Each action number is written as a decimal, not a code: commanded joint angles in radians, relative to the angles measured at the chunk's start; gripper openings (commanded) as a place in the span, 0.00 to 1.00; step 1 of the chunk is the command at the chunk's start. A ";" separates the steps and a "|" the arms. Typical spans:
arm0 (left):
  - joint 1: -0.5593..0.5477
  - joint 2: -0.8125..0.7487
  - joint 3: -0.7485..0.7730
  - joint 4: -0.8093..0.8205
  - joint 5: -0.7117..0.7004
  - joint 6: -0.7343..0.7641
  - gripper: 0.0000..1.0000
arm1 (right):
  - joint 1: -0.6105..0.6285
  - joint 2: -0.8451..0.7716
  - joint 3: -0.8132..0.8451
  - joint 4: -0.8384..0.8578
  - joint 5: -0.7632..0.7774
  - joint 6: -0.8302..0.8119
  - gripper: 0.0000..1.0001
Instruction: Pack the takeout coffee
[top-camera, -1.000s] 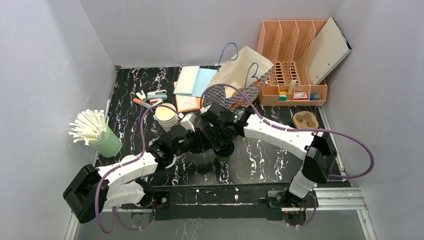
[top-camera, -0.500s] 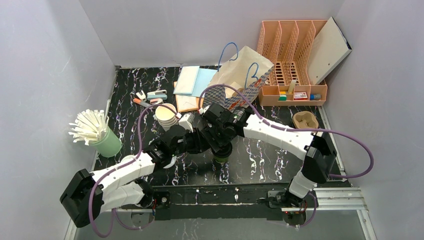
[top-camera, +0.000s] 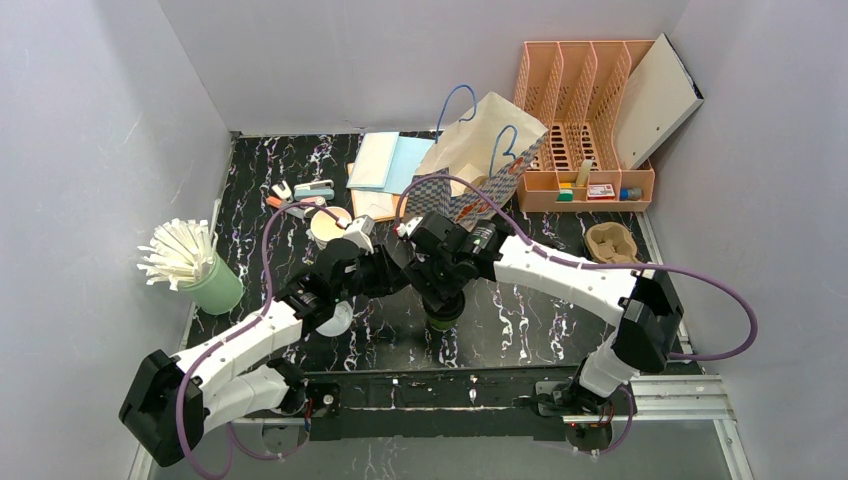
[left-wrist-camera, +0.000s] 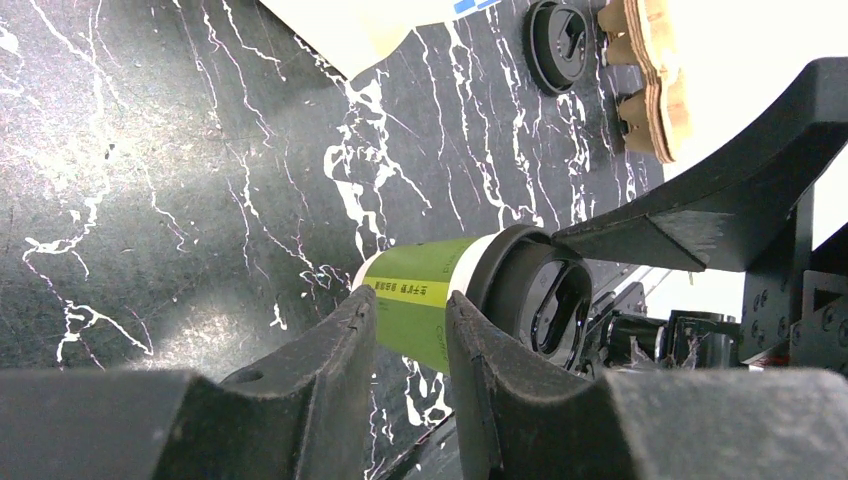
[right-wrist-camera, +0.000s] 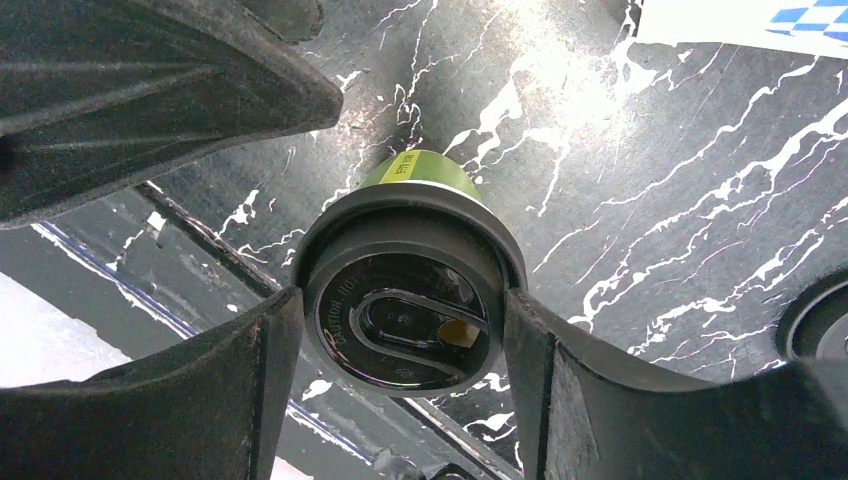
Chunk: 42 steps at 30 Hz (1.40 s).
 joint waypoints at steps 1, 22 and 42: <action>0.016 -0.022 0.001 0.006 0.035 -0.007 0.30 | 0.017 -0.003 0.016 -0.028 0.003 -0.001 0.68; 0.016 0.015 0.023 0.036 0.101 0.025 0.30 | 0.029 -0.142 0.026 -0.077 0.233 0.231 0.96; 0.016 0.124 0.060 0.129 0.167 0.032 0.29 | 0.027 -0.577 -0.478 0.239 0.247 0.723 0.23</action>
